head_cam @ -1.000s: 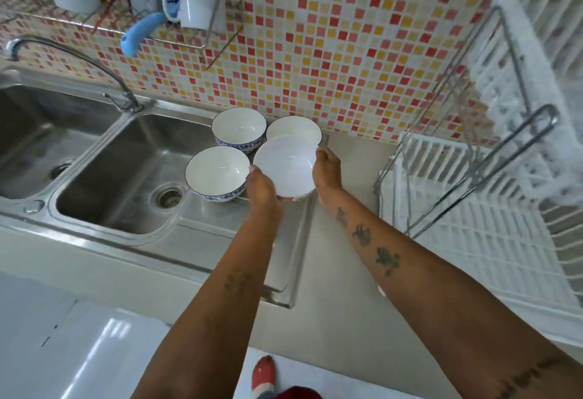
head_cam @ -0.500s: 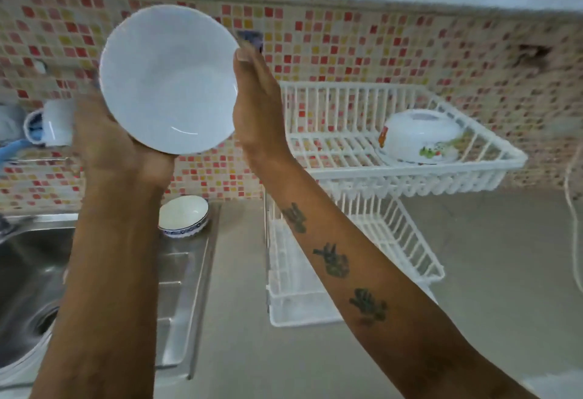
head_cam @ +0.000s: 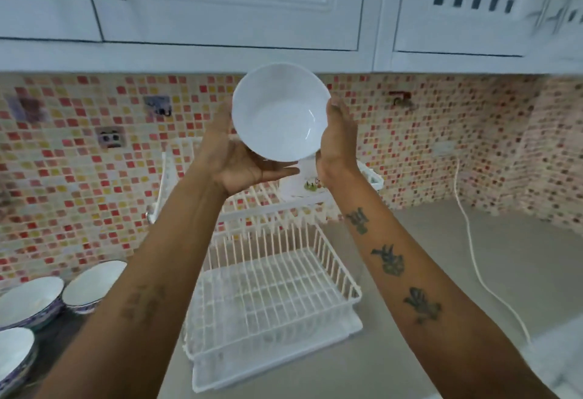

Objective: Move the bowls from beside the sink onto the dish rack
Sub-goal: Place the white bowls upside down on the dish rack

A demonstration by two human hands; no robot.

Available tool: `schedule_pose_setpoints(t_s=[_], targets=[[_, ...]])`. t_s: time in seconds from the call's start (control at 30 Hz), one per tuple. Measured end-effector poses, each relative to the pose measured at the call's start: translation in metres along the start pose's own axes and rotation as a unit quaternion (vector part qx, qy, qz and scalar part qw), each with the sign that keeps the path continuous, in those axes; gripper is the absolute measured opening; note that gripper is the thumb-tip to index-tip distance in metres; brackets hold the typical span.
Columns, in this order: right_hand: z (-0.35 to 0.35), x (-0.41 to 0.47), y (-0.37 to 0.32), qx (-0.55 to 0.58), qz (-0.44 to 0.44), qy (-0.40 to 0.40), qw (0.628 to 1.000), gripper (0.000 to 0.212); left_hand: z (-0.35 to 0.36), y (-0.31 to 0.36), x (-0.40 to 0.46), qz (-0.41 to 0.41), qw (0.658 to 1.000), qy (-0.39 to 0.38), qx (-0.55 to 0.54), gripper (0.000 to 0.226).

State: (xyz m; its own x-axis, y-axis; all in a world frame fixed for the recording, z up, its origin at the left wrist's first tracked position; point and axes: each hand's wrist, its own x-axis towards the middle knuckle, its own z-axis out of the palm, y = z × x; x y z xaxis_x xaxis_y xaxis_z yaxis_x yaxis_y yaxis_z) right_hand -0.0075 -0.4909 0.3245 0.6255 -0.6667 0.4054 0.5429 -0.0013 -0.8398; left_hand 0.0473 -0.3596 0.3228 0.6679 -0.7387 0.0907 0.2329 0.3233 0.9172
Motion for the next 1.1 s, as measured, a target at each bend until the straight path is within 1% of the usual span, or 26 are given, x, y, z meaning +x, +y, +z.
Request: schedule_pose_setpoints(t_s=[0.03, 0.07, 0.1, 0.2, 0.27, 0.33, 0.37, 0.43, 0.5, 0.53, 0.6, 0.63, 0.7, 0.77, 0.9, 1.03, 1.1], targets=[[-0.014, 0.008, 0.002, -0.015, 0.008, -0.003, 1.000, 0.028, 0.005, -0.001, 0.006, -0.005, 0.999, 0.006, -0.048, 0.065], [-0.026, 0.019, 0.002, -0.039, 0.012, -0.006, 0.999, 0.032, 0.007, 0.000, 0.012, -0.002, 0.998, 0.017, -0.062, 0.062], [-0.036, 0.027, 0.002, -0.035, 0.029, -0.029, 0.999, 0.037, 0.010, 0.000, 0.019, 0.012, 0.998, 0.041, -0.039, 0.061], [-0.053, 0.045, 0.000, -0.036, 0.093, -0.078, 0.992, 0.056, 0.022, 0.001, 0.036, 0.060, 0.988, 0.102, 0.099, 0.058], [-0.060, 0.061, -0.002, -0.050, 0.120, -0.087, 0.988, 0.063, 0.025, -0.001, 0.048, 0.095, 0.968, 0.127, 0.193, 0.056], [-0.063, 0.074, -0.003, -0.073, 0.138, -0.093, 0.983, 0.067, 0.027, -0.006, 0.060, 0.144, 0.942, 0.151, 0.263, 0.058], [-0.063, 0.077, -0.003, -0.089, 0.147, -0.104, 0.980, 0.068, 0.027, -0.009, 0.066, 0.172, 0.927, 0.157, 0.293, 0.061], [-0.064, 0.083, -0.002, -0.136, 0.156, -0.125, 0.970, 0.061, 0.024, -0.017, 0.075, 0.224, 0.892, 0.157, 0.359, 0.064], [-0.064, 0.086, 0.001, -0.187, 0.145, -0.145, 0.961, 0.053, 0.018, -0.026, 0.086, 0.268, 0.842, 0.140, 0.447, 0.068], [-0.065, 0.089, 0.005, -0.216, 0.135, -0.151, 0.955, 0.053, 0.014, -0.030, 0.091, 0.281, 0.815, 0.125, 0.491, 0.072], [-0.068, 0.092, 0.015, -0.268, 0.134, -0.162, 0.940, 0.060, 0.009, -0.038, 0.098, 0.284, 0.766, 0.102, 0.568, 0.077], [-0.069, 0.092, 0.021, -0.292, 0.138, -0.166, 0.932, 0.065, 0.007, -0.042, 0.102, 0.278, 0.746, 0.094, 0.598, 0.078], [-0.072, 0.092, 0.035, -0.329, 0.161, -0.159, 0.917, 0.074, 0.004, -0.050, 0.107, 0.259, 0.721, 0.077, 0.638, 0.080], [-0.074, 0.093, 0.050, -0.347, 0.185, -0.133, 0.910, 0.079, -0.001, -0.059, 0.113, 0.236, 0.714, 0.067, 0.655, 0.081], [-0.073, 0.100, 0.062, -0.370, 0.188, -0.095, 0.905, 0.070, -0.007, -0.067, 0.119, 0.203, 0.723, 0.066, 0.657, 0.081], [-0.074, 0.103, 0.069, -0.387, 0.185, -0.092, 0.898, 0.070, -0.008, -0.070, 0.120, 0.184, 0.730, 0.058, 0.656, 0.080], [-0.073, 0.104, 0.072, -0.395, 0.184, -0.094, 0.895, 0.069, -0.008, -0.072, 0.119, 0.180, 0.723, 0.046, 0.665, 0.081]])
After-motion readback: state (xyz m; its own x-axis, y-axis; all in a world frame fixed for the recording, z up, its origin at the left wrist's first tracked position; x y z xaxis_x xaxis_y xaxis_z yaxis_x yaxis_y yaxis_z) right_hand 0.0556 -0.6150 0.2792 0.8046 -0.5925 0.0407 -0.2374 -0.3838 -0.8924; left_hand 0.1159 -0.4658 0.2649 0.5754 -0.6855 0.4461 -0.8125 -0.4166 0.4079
